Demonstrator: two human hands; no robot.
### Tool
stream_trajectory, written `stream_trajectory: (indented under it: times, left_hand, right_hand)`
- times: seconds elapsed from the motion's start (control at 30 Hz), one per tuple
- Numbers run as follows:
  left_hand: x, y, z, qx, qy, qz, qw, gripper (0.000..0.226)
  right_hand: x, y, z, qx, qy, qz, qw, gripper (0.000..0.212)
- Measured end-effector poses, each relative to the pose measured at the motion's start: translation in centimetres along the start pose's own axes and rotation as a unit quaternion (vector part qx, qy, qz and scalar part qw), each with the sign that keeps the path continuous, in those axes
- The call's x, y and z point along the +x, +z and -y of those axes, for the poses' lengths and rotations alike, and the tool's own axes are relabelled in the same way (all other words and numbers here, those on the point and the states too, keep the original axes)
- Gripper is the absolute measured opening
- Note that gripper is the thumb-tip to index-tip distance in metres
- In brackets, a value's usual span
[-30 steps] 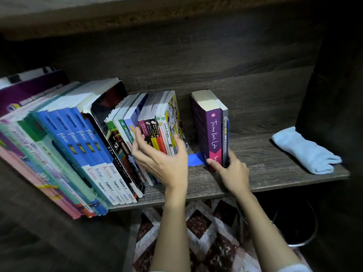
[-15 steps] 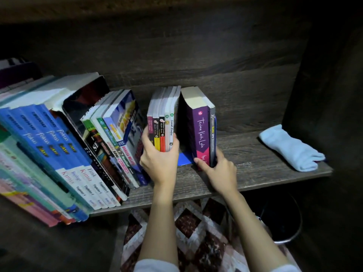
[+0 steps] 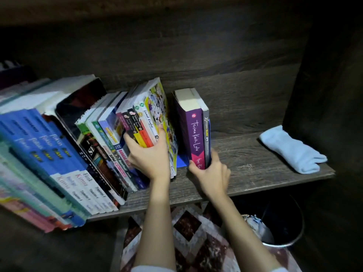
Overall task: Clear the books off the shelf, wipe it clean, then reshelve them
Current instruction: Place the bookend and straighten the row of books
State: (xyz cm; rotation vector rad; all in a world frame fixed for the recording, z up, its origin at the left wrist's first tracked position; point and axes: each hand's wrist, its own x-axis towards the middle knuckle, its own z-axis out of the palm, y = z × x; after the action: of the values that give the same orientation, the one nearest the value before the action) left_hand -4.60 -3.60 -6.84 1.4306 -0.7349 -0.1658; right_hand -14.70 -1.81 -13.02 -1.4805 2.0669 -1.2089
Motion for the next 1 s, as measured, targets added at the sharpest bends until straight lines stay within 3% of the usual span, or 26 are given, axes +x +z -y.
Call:
stream_trajectory:
  times: [0.2, 0.3, 0.53, 0.73, 1.0]
  left_hand:
    - [-0.5, -0.6, -0.7, -0.009, 0.01, 0.017, 1.0, 0.059]
    - [0.1, -0.9, 0.0, -0.02, 0.021, 0.026, 0.999, 0.055]
    - [0.1, -1.1, 1.1, 0.006, -0.01, 0.053, 0.999, 0.063]
    - [-0.1, -0.5, 1.6, 0.002, 0.027, 0.026, 0.999, 0.065]
    - [0.1, -0.7, 2.9, -0.07, 0.075, 0.044, 0.994, 0.094]
  right_hand:
    - [-1.2, 1.4, 1.3, 0.021, -0.003, 0.017, 1.0, 0.071]
    - [-1.8, 2.0, 2.1, 0.019, -0.013, 0.033, 0.999, 0.072]
    - [-2.0, 2.1, 2.3, -0.005, -0.026, 0.042, 0.999, 0.074]
    - [-2.1, 2.0, 2.1, -0.008, -0.037, 0.043, 0.998, 0.075]
    - [-2.2, 2.1, 2.1, -0.012, -0.04, 0.037, 0.998, 0.075]
